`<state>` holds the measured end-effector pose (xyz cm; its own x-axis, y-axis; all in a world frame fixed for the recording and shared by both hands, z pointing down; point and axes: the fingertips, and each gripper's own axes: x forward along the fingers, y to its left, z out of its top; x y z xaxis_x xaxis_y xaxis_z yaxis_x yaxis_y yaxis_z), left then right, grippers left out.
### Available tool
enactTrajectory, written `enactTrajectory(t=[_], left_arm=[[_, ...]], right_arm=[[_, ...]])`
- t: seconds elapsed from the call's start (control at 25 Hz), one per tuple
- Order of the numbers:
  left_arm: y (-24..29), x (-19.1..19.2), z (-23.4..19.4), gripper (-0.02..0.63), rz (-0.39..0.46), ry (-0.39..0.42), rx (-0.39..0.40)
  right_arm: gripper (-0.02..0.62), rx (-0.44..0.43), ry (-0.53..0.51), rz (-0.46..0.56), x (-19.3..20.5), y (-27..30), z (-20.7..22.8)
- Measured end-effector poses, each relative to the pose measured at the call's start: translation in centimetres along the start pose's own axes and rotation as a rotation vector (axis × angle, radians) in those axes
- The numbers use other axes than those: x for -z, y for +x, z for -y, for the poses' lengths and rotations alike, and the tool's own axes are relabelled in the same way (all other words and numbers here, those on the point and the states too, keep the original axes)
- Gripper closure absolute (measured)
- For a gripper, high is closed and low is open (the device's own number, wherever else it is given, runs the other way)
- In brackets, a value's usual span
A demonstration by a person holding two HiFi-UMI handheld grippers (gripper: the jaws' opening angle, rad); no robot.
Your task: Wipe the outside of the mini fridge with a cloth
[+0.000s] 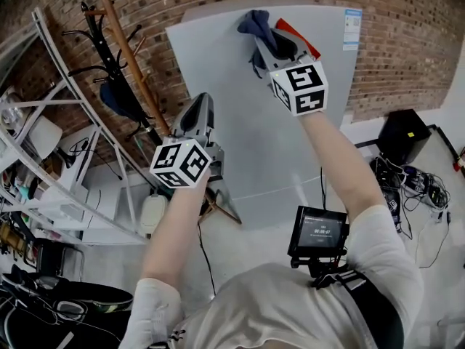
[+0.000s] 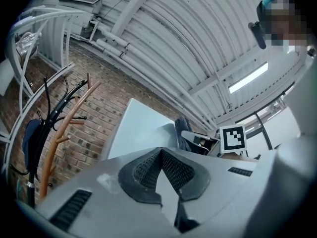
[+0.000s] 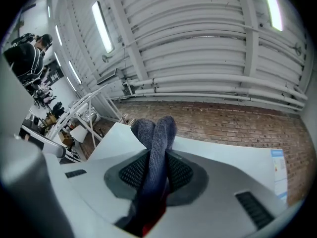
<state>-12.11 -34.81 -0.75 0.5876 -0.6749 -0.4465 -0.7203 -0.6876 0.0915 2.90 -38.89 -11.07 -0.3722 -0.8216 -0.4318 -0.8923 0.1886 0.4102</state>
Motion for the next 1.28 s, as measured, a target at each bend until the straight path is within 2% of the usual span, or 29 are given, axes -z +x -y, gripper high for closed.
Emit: enactTrajectory(t=[0.32,0.72,1.28], left_arm=[[2.3,1.5,2.0,0.603,-0.009,-0.014,0.038],[5.4,3.2,4.9,0.603,-0.017,-0.025,0.085],[9.2,6.1,7.1,0.603,-0.036,-0.038,0.098]], right_arm=[[0.509,0.068,-0.006,0.04,-1.0,-3.4,5.2],[0.509,0.128,-0.022,-0.048,3.3,-4.3,10.6],[0.509,0.298,-0.009,-0.062,6.8,-8.2,22.1]])
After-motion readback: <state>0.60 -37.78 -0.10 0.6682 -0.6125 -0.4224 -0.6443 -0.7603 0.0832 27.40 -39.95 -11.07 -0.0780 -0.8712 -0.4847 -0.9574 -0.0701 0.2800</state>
